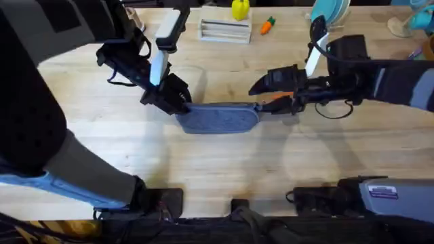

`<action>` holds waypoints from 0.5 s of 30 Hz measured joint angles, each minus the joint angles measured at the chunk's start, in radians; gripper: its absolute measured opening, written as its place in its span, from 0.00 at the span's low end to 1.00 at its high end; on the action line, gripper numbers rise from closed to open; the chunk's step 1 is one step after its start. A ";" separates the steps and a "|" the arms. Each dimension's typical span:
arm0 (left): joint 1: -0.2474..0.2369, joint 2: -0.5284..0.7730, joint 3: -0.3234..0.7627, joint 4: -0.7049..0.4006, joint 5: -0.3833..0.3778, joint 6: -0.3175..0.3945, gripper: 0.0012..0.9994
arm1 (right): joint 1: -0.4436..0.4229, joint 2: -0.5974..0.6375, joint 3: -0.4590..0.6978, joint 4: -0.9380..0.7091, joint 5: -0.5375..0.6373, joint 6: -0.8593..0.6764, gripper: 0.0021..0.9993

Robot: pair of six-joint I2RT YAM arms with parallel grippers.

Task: Unzip the bag, pick up the pens from the table one at a time and place them inside, then zip the bag closed.

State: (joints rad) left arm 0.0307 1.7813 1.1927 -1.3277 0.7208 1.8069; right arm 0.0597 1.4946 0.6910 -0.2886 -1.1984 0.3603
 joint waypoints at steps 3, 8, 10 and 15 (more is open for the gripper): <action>0.000 0.000 0.000 0.000 0.000 0.000 0.04 | 0.000 -0.031 0.000 -0.002 0.001 0.003 1.00; 0.000 0.000 0.000 0.000 0.000 0.000 0.04 | 0.000 -0.051 0.000 -0.010 0.010 0.014 1.00; 0.000 0.000 0.000 0.000 0.000 0.000 0.04 | 0.000 -0.050 0.000 -0.010 0.013 0.015 1.00; 0.000 0.000 0.000 0.000 0.000 0.000 0.04 | 0.000 -0.050 0.000 -0.010 0.029 0.037 1.00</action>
State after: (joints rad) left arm 0.0307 1.7813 1.1927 -1.3273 0.7212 1.8069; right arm 0.0597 1.4441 0.6914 -0.2989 -1.1694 0.3973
